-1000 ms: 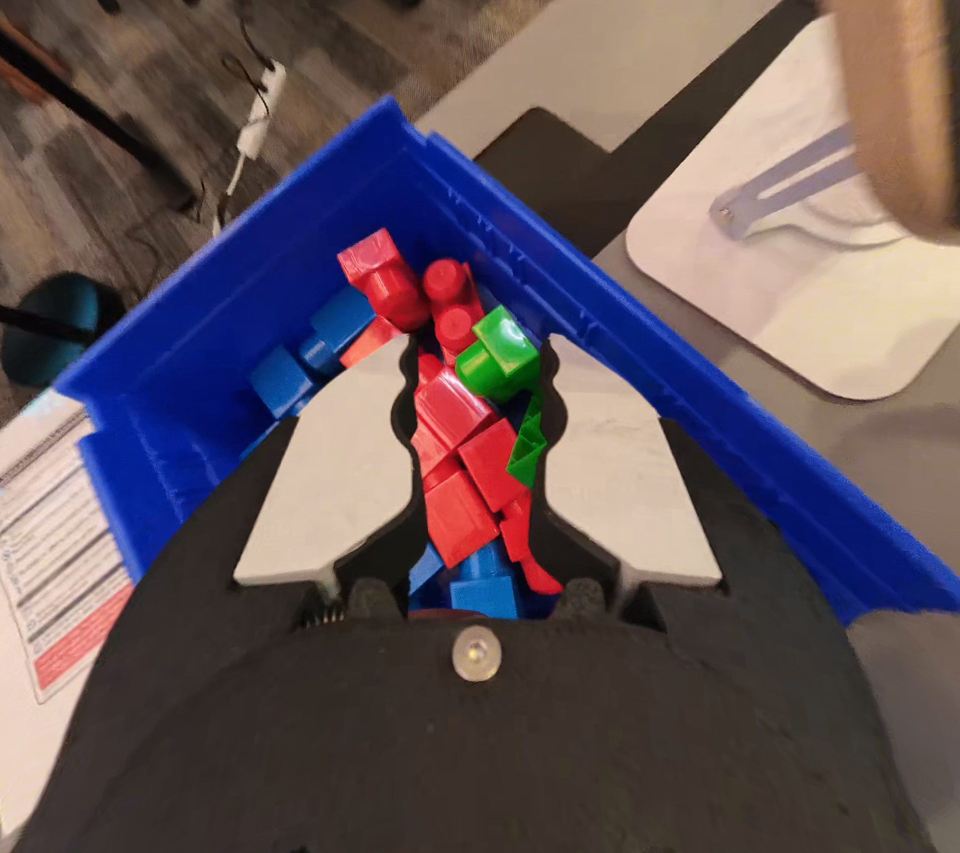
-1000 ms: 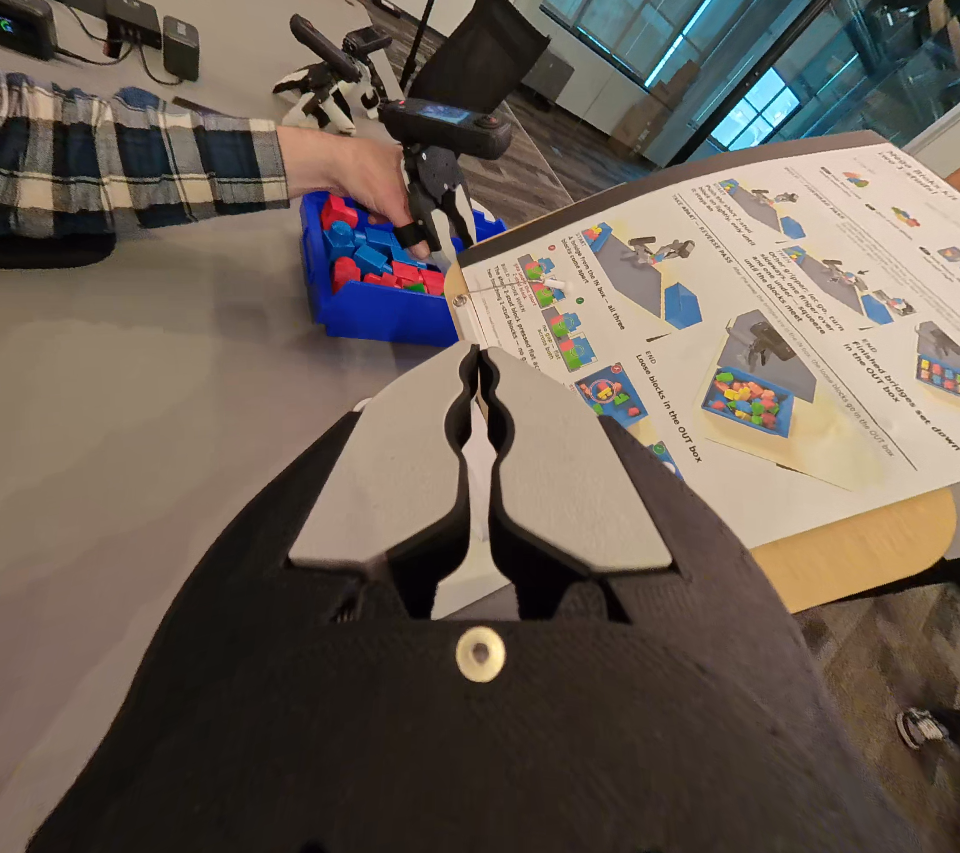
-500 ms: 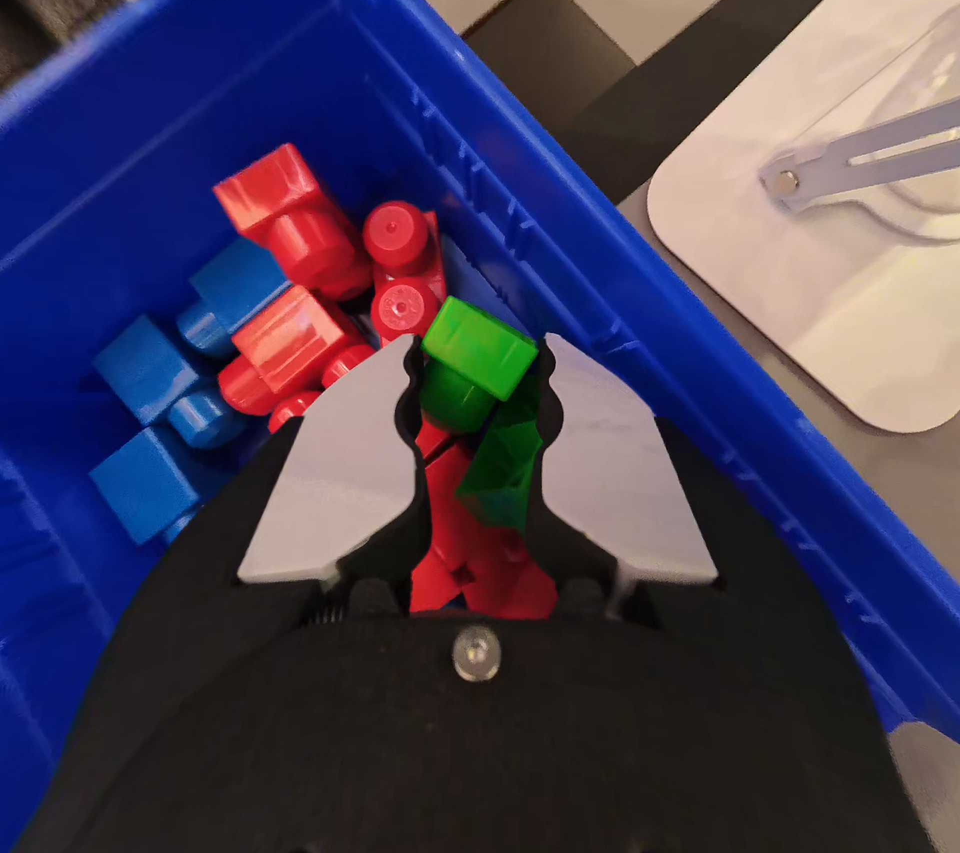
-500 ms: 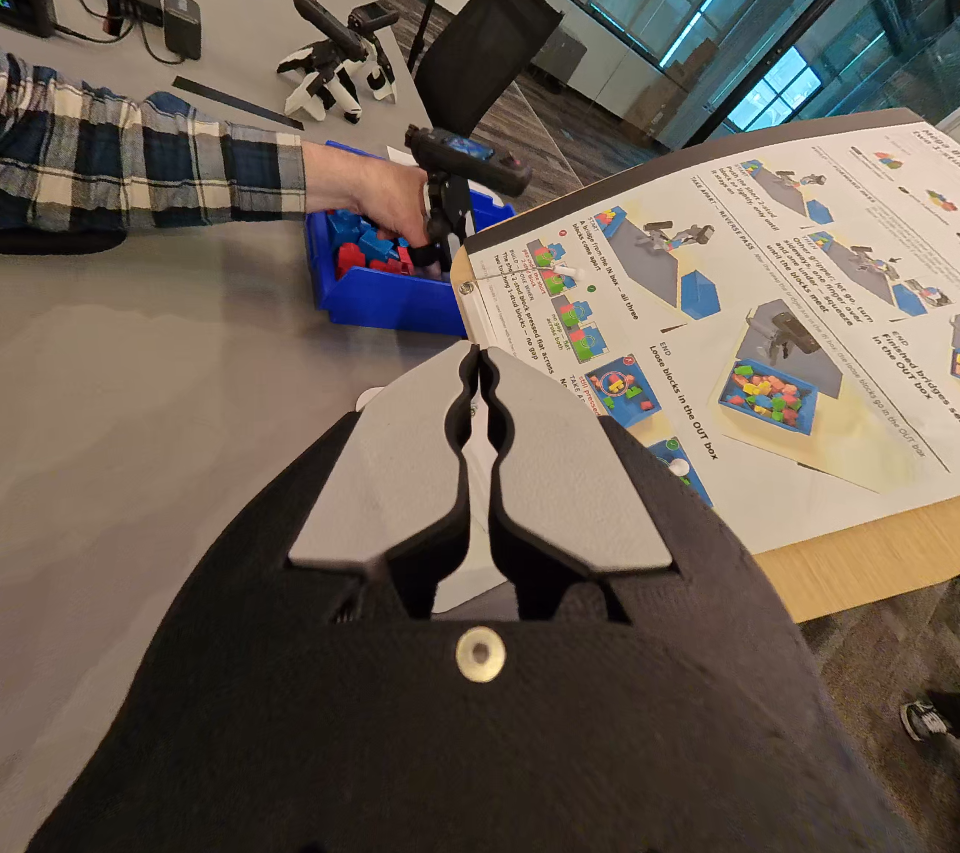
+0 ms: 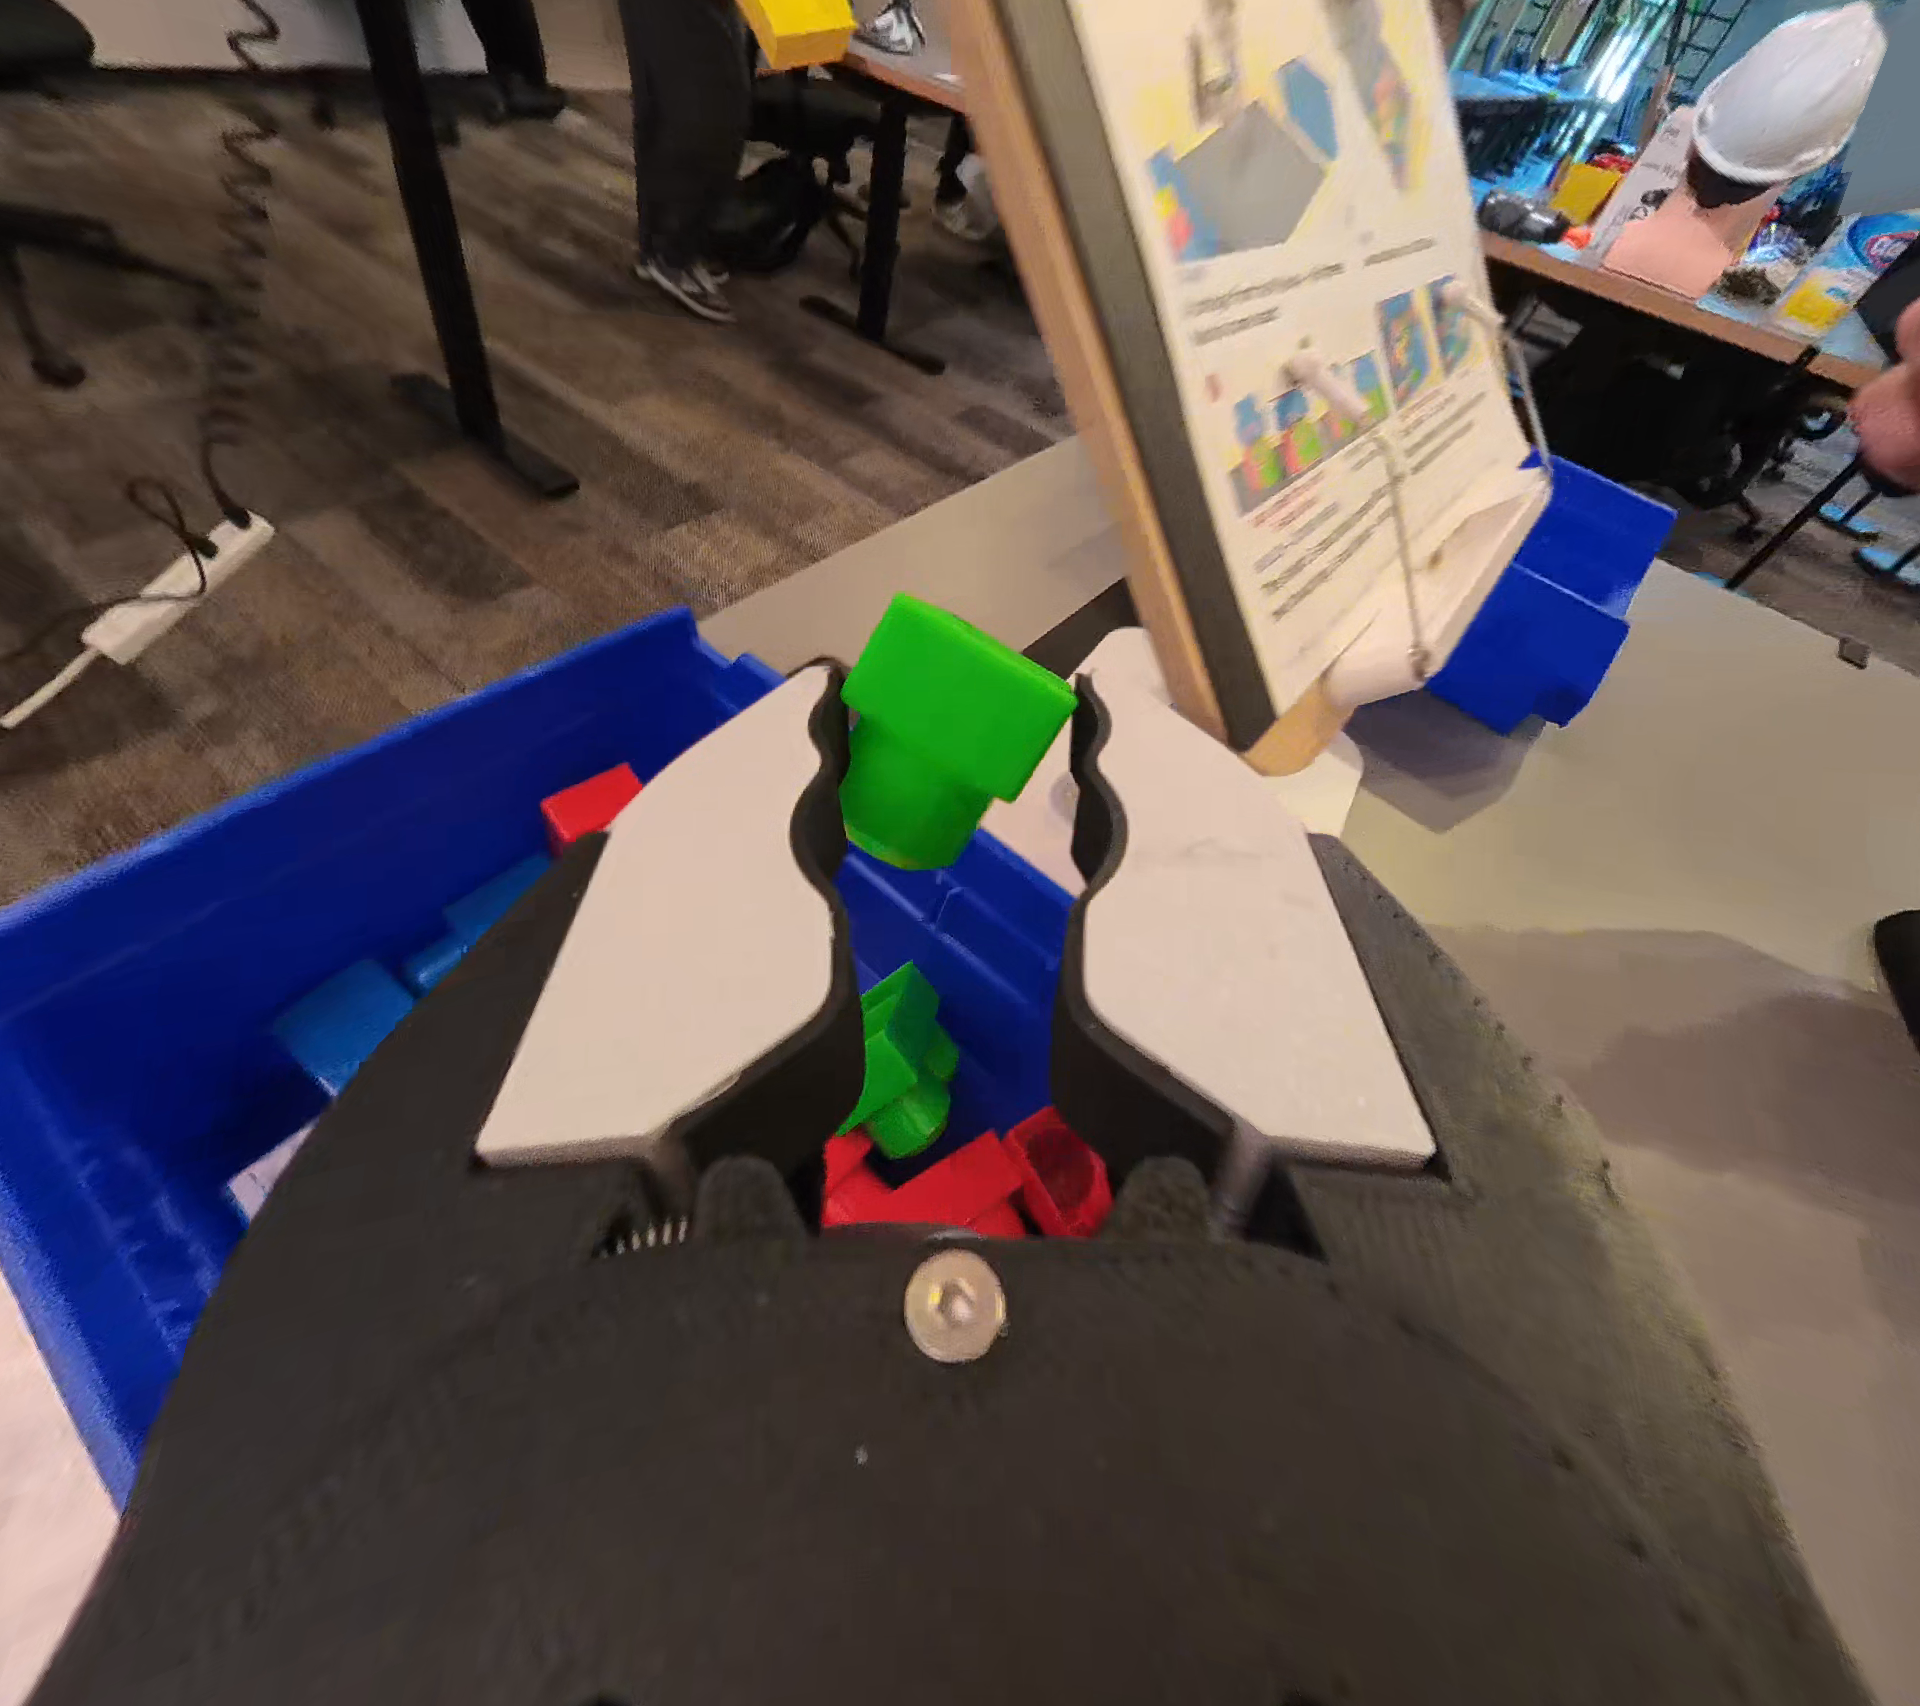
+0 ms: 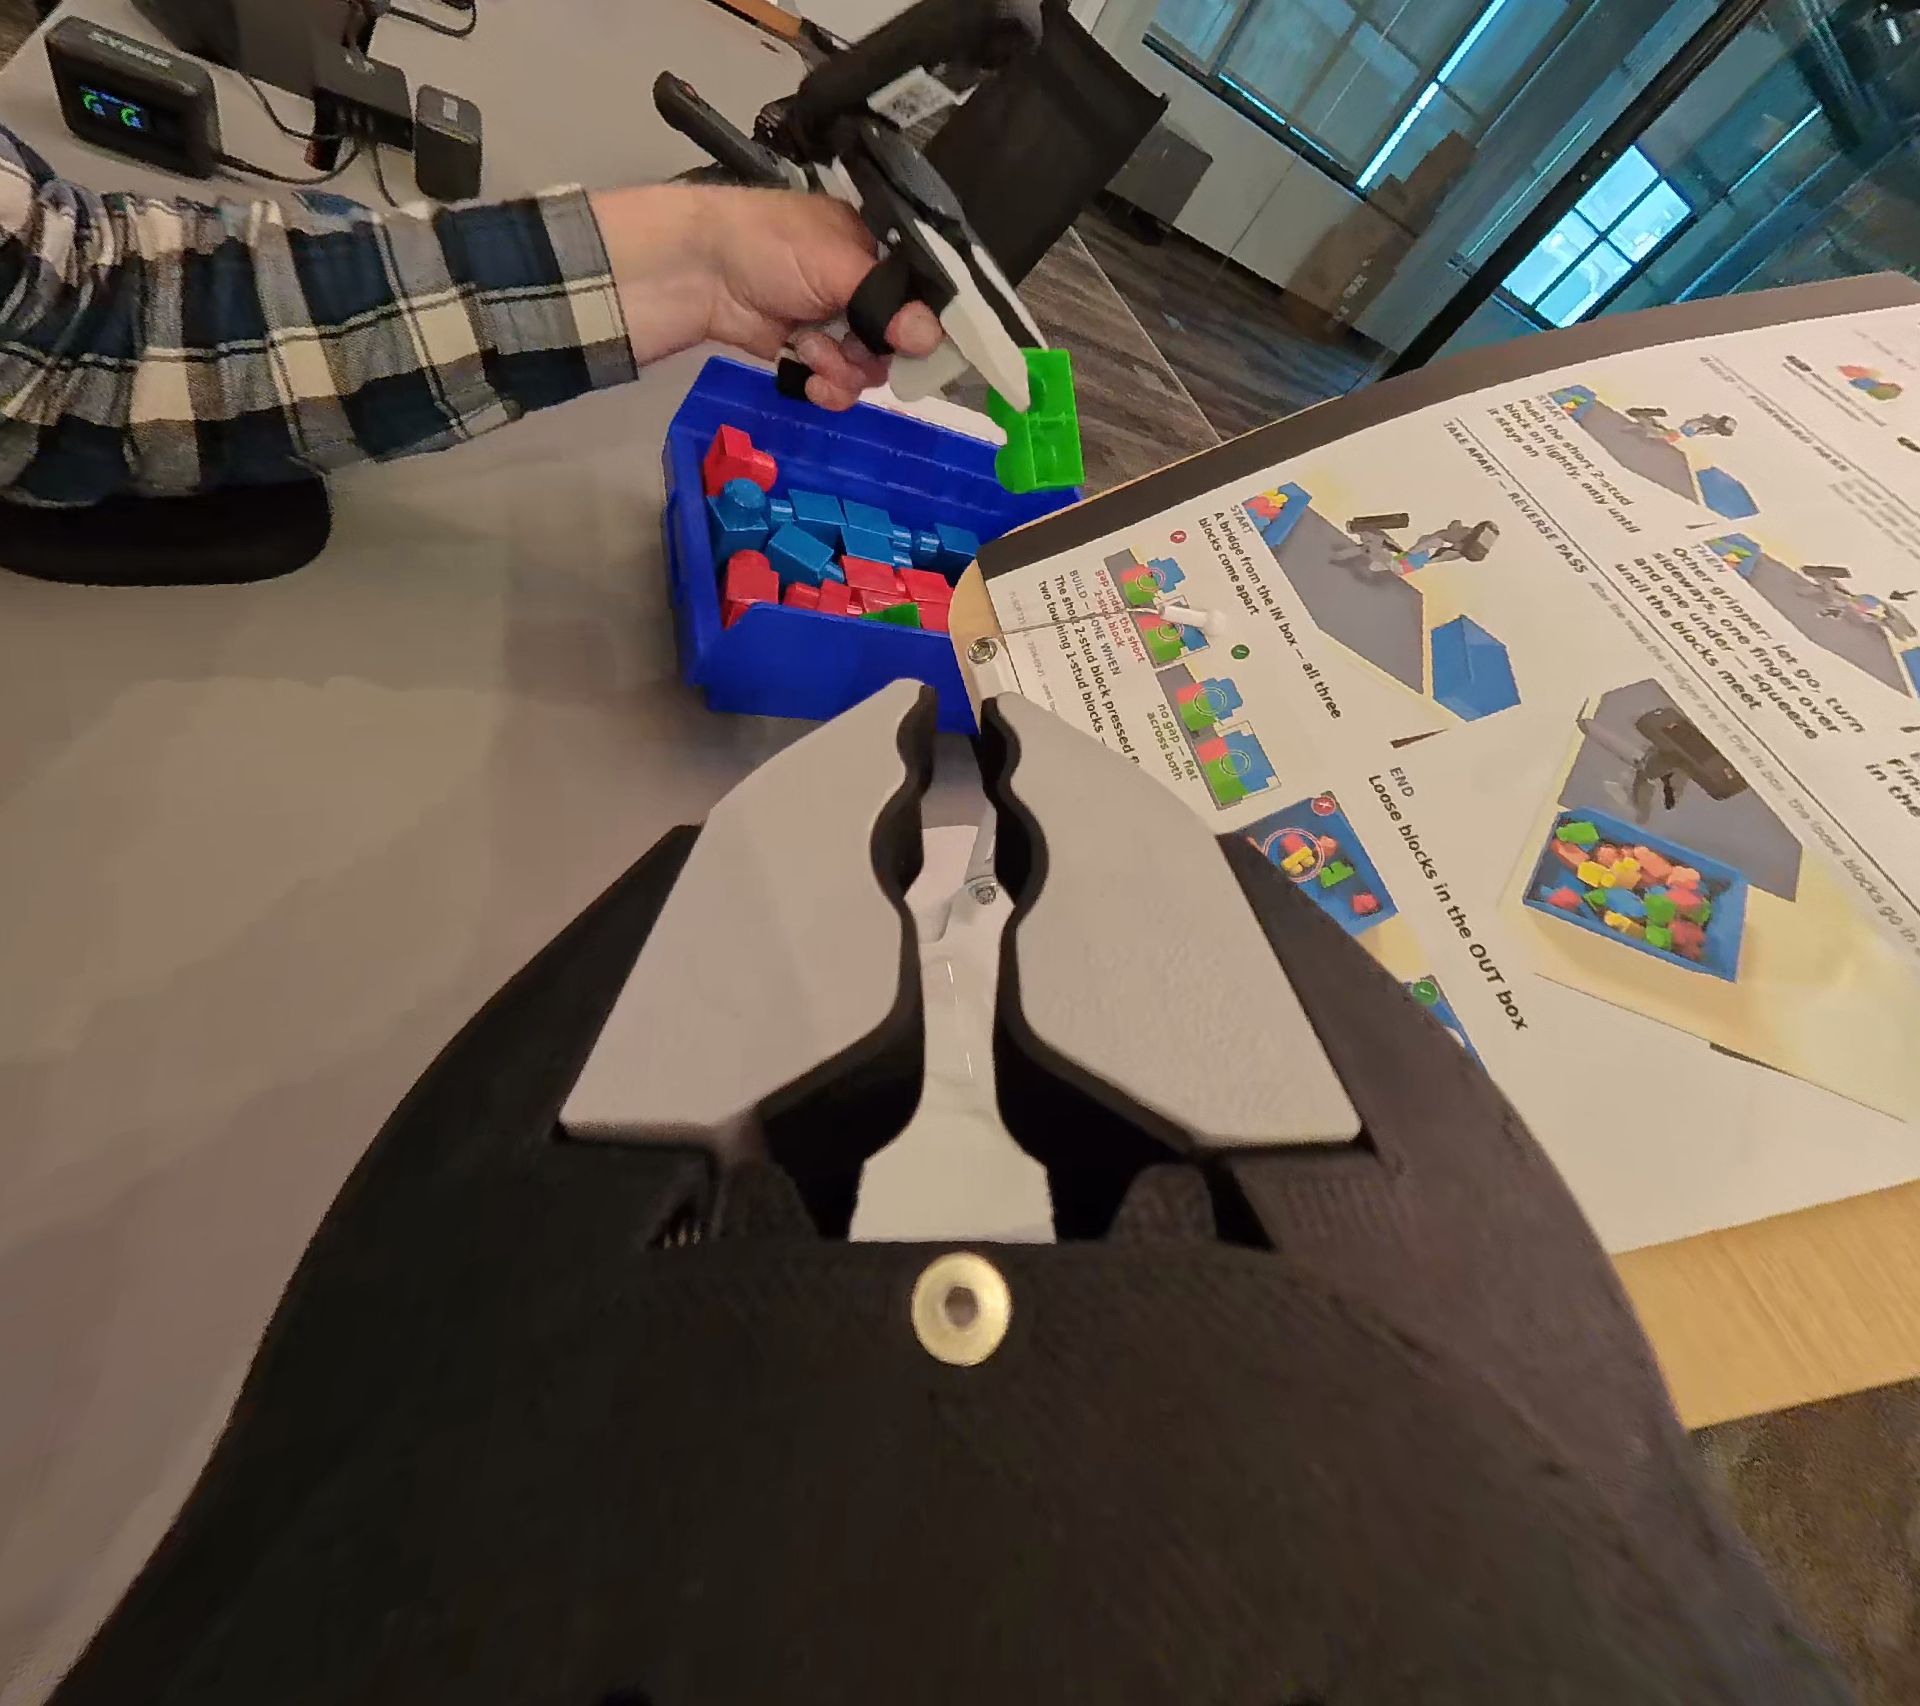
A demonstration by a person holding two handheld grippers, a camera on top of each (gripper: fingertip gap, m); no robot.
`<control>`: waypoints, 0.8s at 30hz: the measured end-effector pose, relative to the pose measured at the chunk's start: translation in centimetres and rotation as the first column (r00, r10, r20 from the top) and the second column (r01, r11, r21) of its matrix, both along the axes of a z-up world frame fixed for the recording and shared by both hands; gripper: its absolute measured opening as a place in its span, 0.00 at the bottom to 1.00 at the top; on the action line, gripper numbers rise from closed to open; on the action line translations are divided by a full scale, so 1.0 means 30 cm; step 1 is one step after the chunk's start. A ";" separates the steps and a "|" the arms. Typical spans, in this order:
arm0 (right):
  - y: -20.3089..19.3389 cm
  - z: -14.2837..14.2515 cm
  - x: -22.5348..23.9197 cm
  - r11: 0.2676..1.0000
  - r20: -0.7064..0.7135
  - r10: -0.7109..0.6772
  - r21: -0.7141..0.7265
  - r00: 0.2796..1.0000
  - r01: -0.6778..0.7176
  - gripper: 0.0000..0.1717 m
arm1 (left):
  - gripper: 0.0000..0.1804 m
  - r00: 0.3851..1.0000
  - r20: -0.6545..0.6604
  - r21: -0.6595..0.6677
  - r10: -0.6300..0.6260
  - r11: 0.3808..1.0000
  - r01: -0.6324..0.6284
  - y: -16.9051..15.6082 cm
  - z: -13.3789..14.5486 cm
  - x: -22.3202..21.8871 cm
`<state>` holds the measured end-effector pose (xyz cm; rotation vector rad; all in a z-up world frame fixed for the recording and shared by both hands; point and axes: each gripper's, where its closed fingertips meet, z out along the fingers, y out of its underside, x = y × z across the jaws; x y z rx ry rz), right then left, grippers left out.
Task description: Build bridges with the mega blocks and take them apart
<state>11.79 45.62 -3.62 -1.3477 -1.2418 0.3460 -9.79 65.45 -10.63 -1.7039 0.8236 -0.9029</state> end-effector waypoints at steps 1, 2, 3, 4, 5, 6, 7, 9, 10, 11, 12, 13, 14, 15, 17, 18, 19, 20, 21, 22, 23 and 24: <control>0.005 -0.002 -0.005 1.000 0.000 -0.005 0.000 1.000 0.005 0.07 | 0.23 1.000 -0.004 0.031 -0.024 0.999 0.025 -0.025 0.029 0.012; 0.011 -0.005 -0.011 1.000 -0.001 -0.011 0.000 1.000 0.011 0.09 | 0.22 0.998 0.004 0.062 -0.059 0.996 0.059 -0.058 0.063 0.028; 0.014 -0.008 -0.018 1.000 -0.002 -0.011 -0.003 1.000 0.011 0.12 | 0.22 0.997 0.009 0.088 -0.082 0.993 0.080 -0.088 0.099 0.043; 0.017 -0.011 -0.026 1.000 -0.001 -0.011 -0.002 1.000 0.011 0.14 | 0.23 0.994 0.007 0.123 -0.105 0.987 0.103 -0.121 0.136 0.060; 0.020 -0.015 -0.029 1.000 0.006 -0.018 0.001 1.000 0.018 0.14 | 0.22 0.989 -0.005 0.159 -0.151 0.976 0.150 -0.168 0.168 0.084; 0.025 -0.019 -0.029 1.000 0.017 -0.029 0.001 0.999 0.029 0.14 | 0.22 0.979 -0.030 0.190 -0.201 0.961 0.203 -0.220 0.193 0.113; 0.026 -0.022 -0.026 0.999 0.025 -0.035 -0.001 0.999 0.035 0.14 | 0.22 0.971 -0.063 0.216 -0.232 0.946 0.240 -0.265 0.211 0.142; 0.020 -0.011 -0.019 1.000 0.011 -0.028 0.007 1.000 0.028 0.15 | 0.22 0.941 -0.137 0.324 -0.310 0.884 0.338 -0.368 0.245 0.218; 0.010 -0.001 -0.020 1.000 -0.007 -0.013 0.009 1.000 0.013 0.15 | 0.22 0.923 -0.165 0.432 -0.349 0.815 0.386 -0.430 0.272 0.264; 0.000 0.011 -0.023 1.000 -0.024 0.003 0.013 1.000 -0.003 0.16 | 0.22 0.896 -0.202 0.511 -0.396 0.738 0.441 -0.500 0.287 0.312; -0.007 0.022 -0.024 1.000 -0.037 0.009 0.021 0.999 -0.008 0.17 | 0.22 0.886 -0.241 0.558 -0.396 0.690 0.461 -0.544 0.292 0.359; -0.011 0.030 -0.024 1.000 -0.042 0.009 0.027 0.999 -0.008 0.18 | 0.22 0.895 -0.279 0.616 -0.347 0.651 0.444 -0.564 0.298 0.402; -0.014 0.036 -0.022 0.999 -0.044 0.009 0.034 0.999 -0.007 0.21 | 0.22 0.893 -0.335 0.676 -0.300 0.584 0.450 -0.594 0.292 0.443; -0.017 0.042 -0.019 0.999 -0.051 0.008 0.043 0.999 -0.006 0.24 | 0.22 0.883 -0.395 0.711 -0.254 0.524 0.469 -0.622 0.276 0.480; -0.019 0.059 -0.007 0.999 -0.084 0.008 0.038 0.996 -0.005 0.26 | 0.22 0.883 -0.460 0.784 -0.097 0.422 0.455 -0.637 0.262 0.538; -0.024 0.066 -0.004 0.999 -0.104 0.019 0.031 0.994 -0.016 0.27 | 0.22 0.875 -0.480 0.802 -0.062 0.374 0.466 -0.657 0.255 0.562; -0.027 0.073 0.000 0.999 -0.121 0.026 0.028 0.992 -0.023 0.28 | 0.22 0.882 -0.470 0.829 -0.027 0.330 0.452 -0.673 0.263 0.580; -0.026 0.076 0.004 0.999 -0.130 0.025 0.024 0.991 -0.023 0.28 | 0.22 0.891 -0.455 0.852 0.001 0.292 0.435 -0.687 0.273 0.595; -0.024 0.071 0.008 1.000 -0.128 0.021 0.008 0.992 -0.020 0.29 | 0.22 0.890 -0.456 0.858 0.011 0.270 0.437 -0.700 0.272 0.607; -0.021 0.065 0.009 1.000 -0.120 0.017 -0.004 0.993 -0.017 0.29 | 0.22 0.896 -0.443 0.872 0.031 0.247 0.423 -0.707 0.278 0.616; -0.018 0.061 0.010 1.000 -0.115 0.011 -0.007 0.993 -0.012 0.29 | 0.22 0.904 -0.424 0.888 0.062 0.225 0.401 -0.707 0.287 0.622; -0.014 0.058 0.010 1.000 -0.114 0.003 -0.020 0.993 -0.005 0.30 | 0.22 0.907 -0.411 0.899 0.091 0.206 0.387 -0.704 0.292 0.626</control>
